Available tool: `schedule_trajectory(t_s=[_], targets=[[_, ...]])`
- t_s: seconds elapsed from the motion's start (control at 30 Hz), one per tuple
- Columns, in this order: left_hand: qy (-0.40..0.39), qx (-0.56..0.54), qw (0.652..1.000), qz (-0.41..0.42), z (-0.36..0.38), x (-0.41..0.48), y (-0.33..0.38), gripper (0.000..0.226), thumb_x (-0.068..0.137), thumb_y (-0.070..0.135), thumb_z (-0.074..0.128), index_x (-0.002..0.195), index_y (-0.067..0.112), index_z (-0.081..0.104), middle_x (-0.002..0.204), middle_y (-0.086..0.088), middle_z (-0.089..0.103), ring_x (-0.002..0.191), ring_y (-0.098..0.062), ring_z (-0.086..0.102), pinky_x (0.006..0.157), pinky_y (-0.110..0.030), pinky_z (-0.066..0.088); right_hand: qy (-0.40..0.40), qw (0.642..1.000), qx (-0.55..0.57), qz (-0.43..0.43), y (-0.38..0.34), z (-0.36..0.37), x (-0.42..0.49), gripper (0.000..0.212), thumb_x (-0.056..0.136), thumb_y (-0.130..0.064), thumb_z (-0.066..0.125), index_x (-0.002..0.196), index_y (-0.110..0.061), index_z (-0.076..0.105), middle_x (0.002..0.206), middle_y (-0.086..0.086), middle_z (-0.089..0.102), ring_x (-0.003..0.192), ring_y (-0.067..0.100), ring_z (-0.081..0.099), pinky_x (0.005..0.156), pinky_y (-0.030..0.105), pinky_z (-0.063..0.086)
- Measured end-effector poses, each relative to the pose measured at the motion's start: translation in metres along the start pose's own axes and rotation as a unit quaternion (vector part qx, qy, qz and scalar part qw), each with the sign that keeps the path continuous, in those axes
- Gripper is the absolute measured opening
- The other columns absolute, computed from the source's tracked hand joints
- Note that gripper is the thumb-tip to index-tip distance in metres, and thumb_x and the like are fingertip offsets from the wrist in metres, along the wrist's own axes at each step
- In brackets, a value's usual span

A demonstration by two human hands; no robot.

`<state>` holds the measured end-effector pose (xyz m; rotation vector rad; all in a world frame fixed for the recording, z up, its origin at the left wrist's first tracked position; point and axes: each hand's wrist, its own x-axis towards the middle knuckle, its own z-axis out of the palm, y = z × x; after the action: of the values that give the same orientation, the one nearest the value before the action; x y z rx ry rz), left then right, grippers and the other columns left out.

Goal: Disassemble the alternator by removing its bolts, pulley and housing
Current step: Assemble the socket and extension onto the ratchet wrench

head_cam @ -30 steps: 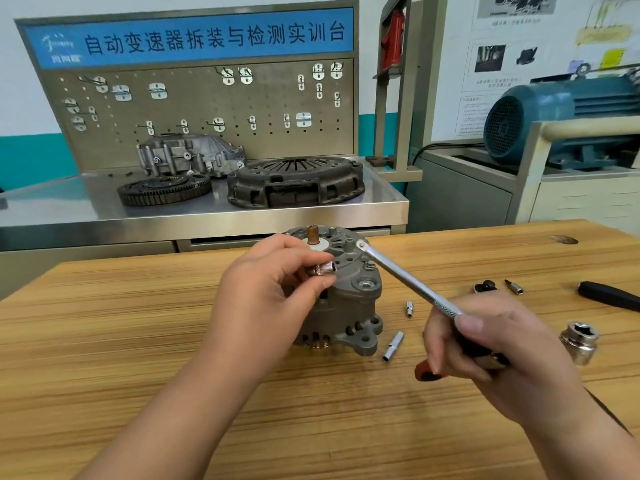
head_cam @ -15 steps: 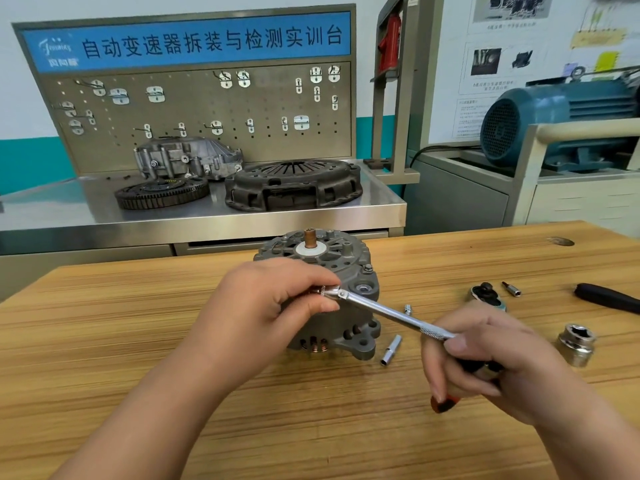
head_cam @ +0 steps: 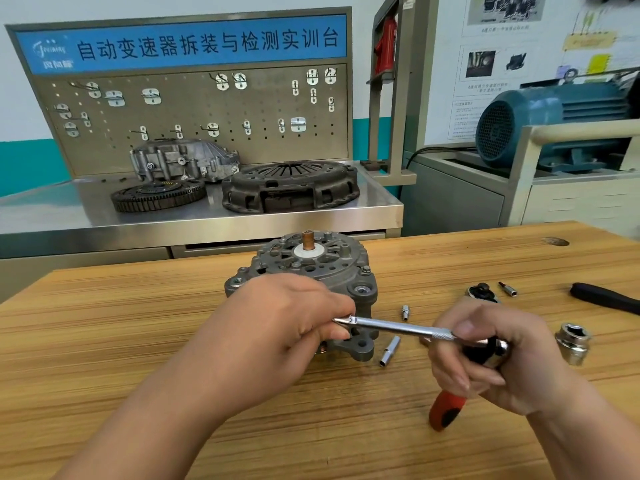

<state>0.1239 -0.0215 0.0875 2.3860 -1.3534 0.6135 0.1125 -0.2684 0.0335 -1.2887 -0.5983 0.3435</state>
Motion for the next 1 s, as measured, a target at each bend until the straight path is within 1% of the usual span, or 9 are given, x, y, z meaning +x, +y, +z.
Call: schedule_trajectory(t_s=[0.13, 0.23, 0.37, 0.5, 0.6, 0.73, 0.8, 0.9, 1.0], targets=[[-0.01, 0.027, 1.0, 0.005, 0.001, -0.002, 0.0, 0.03, 0.086, 0.027, 0.046, 0.085, 0.013, 0.072, 0.068, 0.005, 0.066, 0.062, -0.015, 0.063, 0.053, -0.022, 0.048, 0.031, 1.0, -0.003, 0.002, 0.0, 0.002, 0.0, 0.03, 0.067, -0.024, 0.049, 0.049, -0.002, 0.06, 0.035, -0.007, 0.033, 0.035, 0.008, 0.022, 0.042, 0.018, 0.019], [-0.006, 0.02, 1.0, -0.016, 0.007, -0.003, 0.0, 0.028, 0.087, 0.028, 0.048, 0.09, 0.016, 0.073, 0.07, 0.009, 0.065, 0.064, -0.01, 0.062, 0.056, -0.017, 0.046, 0.081, 0.997, 0.017, -0.007, 0.001, 0.006, 0.001, 0.029, 0.064, -0.025, 0.051, 0.046, -0.002, 0.056, 0.035, -0.006, 0.032, 0.033, 0.007, 0.021, 0.042, 0.014, 0.022], [0.035, 0.0, 0.999, -0.042, 0.018, -0.002, -0.005, 0.02, 0.085, 0.023, 0.06, 0.094, 0.014, 0.075, 0.075, 0.009, 0.069, 0.069, -0.007, 0.064, 0.063, -0.018, 0.05, 0.163, 0.986, 0.031, -0.017, 0.002, 0.015, 0.003, 0.029, 0.06, -0.026, 0.054, 0.045, -0.002, 0.053, 0.034, -0.005, 0.027, 0.034, 0.006, 0.016, 0.042, 0.014, 0.018], [0.09, -0.04, 0.992, -0.078, 0.022, 0.002, -0.004, 0.021, 0.083, 0.028, 0.064, 0.098, 0.019, 0.076, 0.082, 0.016, 0.07, 0.079, 0.006, 0.057, 0.073, -0.003, 0.042, 0.351, 0.933, 0.044, -0.061, 0.002, 0.025, 0.009, 0.033, 0.068, -0.038, 0.063, 0.054, -0.009, 0.056, 0.037, -0.001, 0.024, 0.034, 0.01, 0.016, 0.037, 0.019, 0.015], [0.142, -0.028, 0.985, -0.096, 0.026, 0.003, 0.005, 0.034, 0.086, 0.042, 0.054, 0.109, 0.025, 0.072, 0.095, 0.023, 0.066, 0.093, 0.005, 0.058, 0.081, -0.009, 0.047, 0.443, 0.888, -0.018, -0.121, -0.006, 0.028, 0.004, 0.025, 0.063, -0.041, 0.07, 0.058, -0.019, 0.059, 0.046, -0.002, 0.031, 0.041, 0.011, 0.023, 0.039, 0.022, 0.022], [0.159, 0.054, 0.976, -0.138, 0.041, 0.006, 0.011, 0.045, 0.086, 0.042, 0.047, 0.121, 0.02, 0.064, 0.111, 0.012, 0.065, 0.108, -0.007, 0.052, 0.1, -0.02, 0.037, 0.523, 0.826, -0.072, -0.199, -0.022, 0.023, -0.009, 0.02, 0.081, -0.019, 0.071, 0.064, -0.021, 0.062, 0.052, -0.009, 0.046, 0.044, 0.006, 0.033, 0.041, 0.014, 0.031], [0.127, 0.109, 0.981, -0.102, 0.055, 0.009, 0.014, 0.041, 0.085, 0.038, 0.051, 0.117, 0.018, 0.067, 0.113, 0.007, 0.067, 0.108, -0.013, 0.058, 0.1, -0.032, 0.045, 0.558, 0.798, -0.086, -0.21, -0.028, 0.018, -0.009, 0.024, 0.085, -0.013, 0.071, 0.068, -0.022, 0.057, 0.05, -0.012, 0.048, 0.041, 0.003, 0.036, 0.039, 0.013, 0.032], [0.105, 0.152, 0.982, -0.044, 0.075, 0.014, 0.01, 0.031, 0.079, 0.022, 0.07, 0.109, 0.015, 0.074, 0.117, -0.002, 0.069, 0.11, -0.021, 0.064, 0.098, -0.041, 0.05, 0.567, 0.786, -0.158, -0.189, -0.034, 0.016, -0.001, 0.022, 0.083, -0.01, 0.07, 0.072, -0.021, 0.054, 0.049, -0.013, 0.046, 0.039, 0.001, 0.034, 0.037, 0.012, 0.03], [0.142, 0.128, 0.981, -0.027, 0.077, 0.015, 0.0, 0.034, 0.082, 0.01, 0.049, 0.099, 0.016, 0.078, 0.115, -0.004, 0.071, 0.107, -0.023, 0.067, 0.096, -0.037, 0.047, 0.548, 0.773, -0.275, -0.164, -0.042, 0.015, 0.013, 0.022, 0.077, -0.006, 0.065, 0.067, -0.017, 0.049, 0.043, -0.014, 0.039, 0.038, 0.002, 0.03, 0.037, 0.016, 0.028]])
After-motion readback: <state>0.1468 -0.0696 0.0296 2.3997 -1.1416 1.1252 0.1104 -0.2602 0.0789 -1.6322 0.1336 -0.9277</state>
